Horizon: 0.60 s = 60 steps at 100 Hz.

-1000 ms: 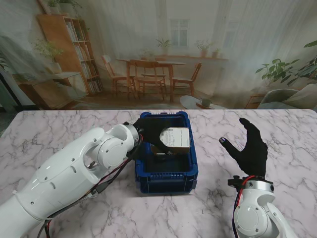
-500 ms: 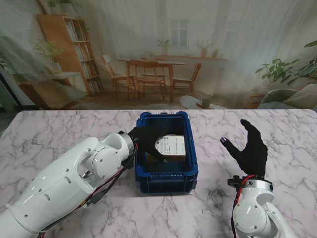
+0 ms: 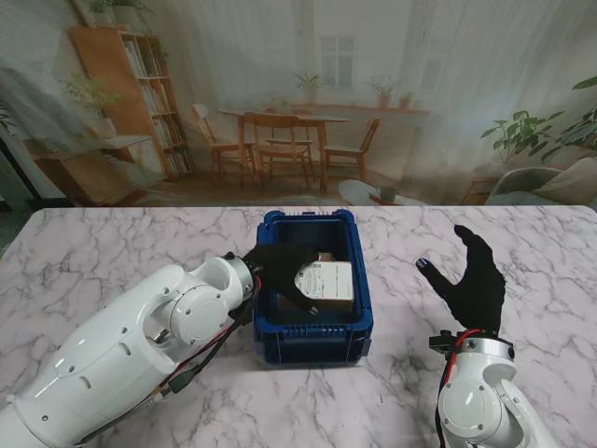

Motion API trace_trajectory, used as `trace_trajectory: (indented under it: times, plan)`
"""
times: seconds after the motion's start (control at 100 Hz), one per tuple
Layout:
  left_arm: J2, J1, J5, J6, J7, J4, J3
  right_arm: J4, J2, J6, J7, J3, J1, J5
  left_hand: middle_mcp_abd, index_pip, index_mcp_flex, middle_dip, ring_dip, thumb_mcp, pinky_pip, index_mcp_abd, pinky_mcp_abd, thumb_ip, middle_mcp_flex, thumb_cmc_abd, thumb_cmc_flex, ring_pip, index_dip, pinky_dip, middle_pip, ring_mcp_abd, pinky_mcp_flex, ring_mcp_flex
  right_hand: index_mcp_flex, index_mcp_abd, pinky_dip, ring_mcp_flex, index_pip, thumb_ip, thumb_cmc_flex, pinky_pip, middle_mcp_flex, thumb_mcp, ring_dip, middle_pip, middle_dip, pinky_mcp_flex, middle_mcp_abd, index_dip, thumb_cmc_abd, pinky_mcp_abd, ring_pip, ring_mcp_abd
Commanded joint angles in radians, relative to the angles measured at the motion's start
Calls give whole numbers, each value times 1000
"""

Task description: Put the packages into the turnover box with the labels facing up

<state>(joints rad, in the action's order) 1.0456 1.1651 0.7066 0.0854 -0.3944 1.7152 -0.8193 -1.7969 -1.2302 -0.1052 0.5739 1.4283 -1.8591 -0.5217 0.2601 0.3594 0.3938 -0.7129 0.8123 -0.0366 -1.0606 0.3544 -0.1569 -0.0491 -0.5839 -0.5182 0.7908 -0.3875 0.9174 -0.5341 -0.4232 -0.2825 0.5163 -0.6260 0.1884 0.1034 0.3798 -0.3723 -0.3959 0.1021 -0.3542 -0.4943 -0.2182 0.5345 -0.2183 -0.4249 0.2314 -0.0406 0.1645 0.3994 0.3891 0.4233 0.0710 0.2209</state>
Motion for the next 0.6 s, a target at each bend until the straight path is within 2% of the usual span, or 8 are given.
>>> trace_trajectory:
  times: [0.0, 0.26, 0.34, 0.36, 0.41, 0.45, 0.5, 0.59]
  plan:
    - [-2, 3, -5, -1, -17, 4, 2, 0, -2, -11, -1, -1, 0, -7, -30, 43, 64, -1, 28, -169, -20, -71, 58, -60, 4, 221, 255, -134, -3, 4, -22, 6, -20, -29, -38, -21, 21, 22, 13, -11, 1, 27, 32, 15, 18, 25, -8, -1, 0, -21, 11, -44, -42, -27]
    - [-2, 6, -4, 1, -15, -4, 7, 2, -3, -18, 4, -1, 2, -12, -29, 43, 61, 0, 26, -138, -19, -71, 60, -50, 9, 215, 249, -133, -14, 3, -20, 8, -22, -25, -38, -17, 37, 25, 13, -4, 3, 46, 35, 38, 18, 22, -7, -2, 6, -25, 15, -44, -43, -25]
    - [0, 0, -11, 2, -10, -16, 16, 2, -2, -21, 1, -2, 2, -13, -30, 41, 57, -1, 25, -116, -15, -70, 62, -37, 15, 211, 240, -130, -16, 4, -19, 9, -26, -19, -40, -16, 42, 26, 13, -2, 7, 52, 39, 44, 18, 21, -7, -1, 7, -27, 17, -43, -43, -24]
    - [0, -3, -12, 3, -10, -19, 19, 2, -2, -22, 1, -2, 2, -13, -30, 35, 52, 1, 22, -83, -6, -70, 62, -17, 21, 215, 246, -125, -22, 6, -16, 8, -29, -14, -40, -16, 43, 28, 13, -1, 7, 54, 40, 46, 18, 21, -7, -1, 7, -27, 19, -43, -44, -24]
    - [1, -8, -14, 3, -9, -27, 25, 3, -2, -23, 0, -2, 3, -14, -25, 11, 38, 13, 4, -36, 21, -62, 58, 1, 45, 212, 226, -99, -41, 16, 4, 2, -48, 9, -43, -16, 46, 31, 13, 1, 11, 58, 45, 48, 19, 22, -7, 3, 7, -28, 20, -43, -45, -23]
    - [0, -12, -17, 1, -13, -32, 29, 3, -2, -23, -1, -2, 3, -15, -14, -47, 17, 59, -51, 9, 64, -52, 57, 12, 89, 205, 194, -40, -94, 34, 57, -12, -71, 44, -47, -16, 48, 36, 15, 3, 16, 62, 48, 49, 19, 25, -9, 7, 8, -29, 21, -43, -47, -24]
    - [-3, -17, -19, -5, -23, -37, 32, 4, -2, -24, 1, -3, 4, -15, 14, -193, -32, 220, -186, 40, 149, -55, 31, 34, 192, 190, 111, 60, -260, 75, 196, -48, -127, 131, -55, -15, 53, 45, 19, 7, 21, 74, 48, 59, 21, 43, -18, 16, 7, -32, 26, -39, -50, -27]
    - [-12, -29, -17, -25, -61, -46, 36, 5, -1, -27, 1, -3, 5, -19, 46, -354, -198, 457, -365, 52, 307, -83, -45, 72, 373, 155, -71, 157, -505, 165, 392, -106, -221, 283, -69, -13, 57, 60, 26, 13, 30, 94, 50, 67, 24, 59, -26, 36, 9, -36, 36, -32, -55, -28]
